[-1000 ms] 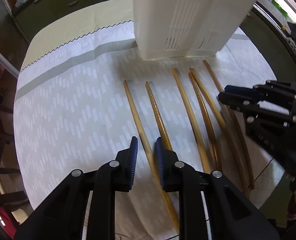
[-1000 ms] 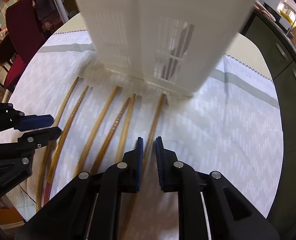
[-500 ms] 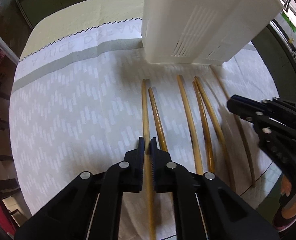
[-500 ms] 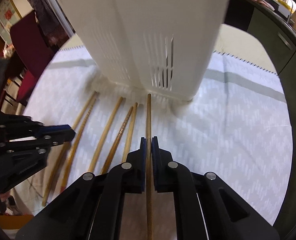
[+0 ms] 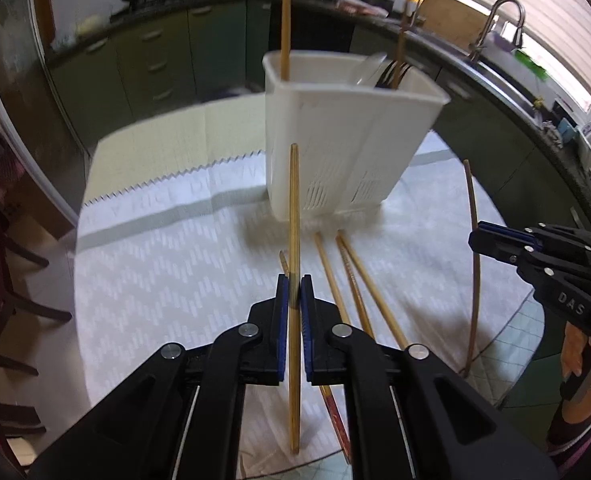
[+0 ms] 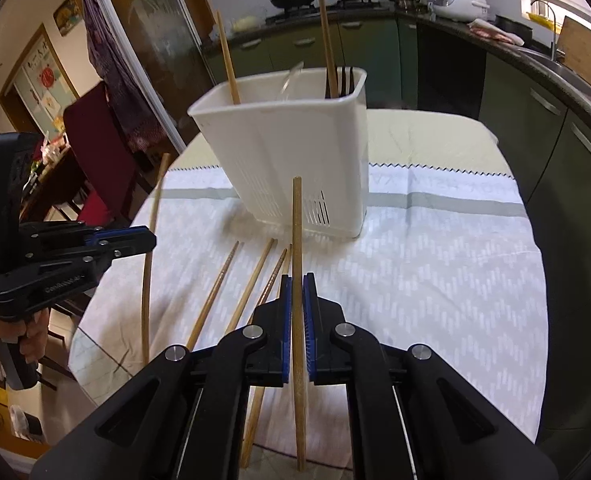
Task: Organize utensils
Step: 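Lift both chopsticks upright, carry them over the white holder and open both tools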
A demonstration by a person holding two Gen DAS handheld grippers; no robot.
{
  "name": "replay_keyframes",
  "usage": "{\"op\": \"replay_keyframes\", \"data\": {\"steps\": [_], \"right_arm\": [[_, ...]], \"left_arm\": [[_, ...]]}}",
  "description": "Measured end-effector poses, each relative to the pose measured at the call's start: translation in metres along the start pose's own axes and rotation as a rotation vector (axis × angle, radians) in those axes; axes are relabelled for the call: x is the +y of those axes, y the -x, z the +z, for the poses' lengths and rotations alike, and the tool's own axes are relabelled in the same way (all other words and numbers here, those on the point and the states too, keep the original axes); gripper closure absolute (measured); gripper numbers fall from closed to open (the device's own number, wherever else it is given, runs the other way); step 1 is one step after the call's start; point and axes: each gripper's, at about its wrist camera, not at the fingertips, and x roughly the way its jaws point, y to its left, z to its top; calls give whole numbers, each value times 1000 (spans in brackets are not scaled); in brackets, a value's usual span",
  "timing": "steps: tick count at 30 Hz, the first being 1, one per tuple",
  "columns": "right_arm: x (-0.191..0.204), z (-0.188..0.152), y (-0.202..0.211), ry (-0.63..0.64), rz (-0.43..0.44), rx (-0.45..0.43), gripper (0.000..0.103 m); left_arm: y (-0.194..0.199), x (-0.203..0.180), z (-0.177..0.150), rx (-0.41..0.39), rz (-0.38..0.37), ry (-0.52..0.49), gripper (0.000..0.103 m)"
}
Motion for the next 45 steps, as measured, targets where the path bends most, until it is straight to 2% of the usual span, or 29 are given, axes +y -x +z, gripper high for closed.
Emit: {"op": "replay_keyframes", "data": {"steps": [9, 26, 37, 45], "right_arm": [[15, -3, 36, 14, 16, -81, 97], [34, 11, 64, 59, 29, -148, 97], [41, 34, 83, 89, 39, -189, 97], [46, 69, 114, 109, 57, -242, 97]], "left_arm": [[41, -17, -19, -72, -5, -21, 97], [66, -26, -13, -136, -33, -44, 97], [89, -36, 14, -193, -65, -58, 97], [129, -41, 54, -269, -95, -58, 97]]}}
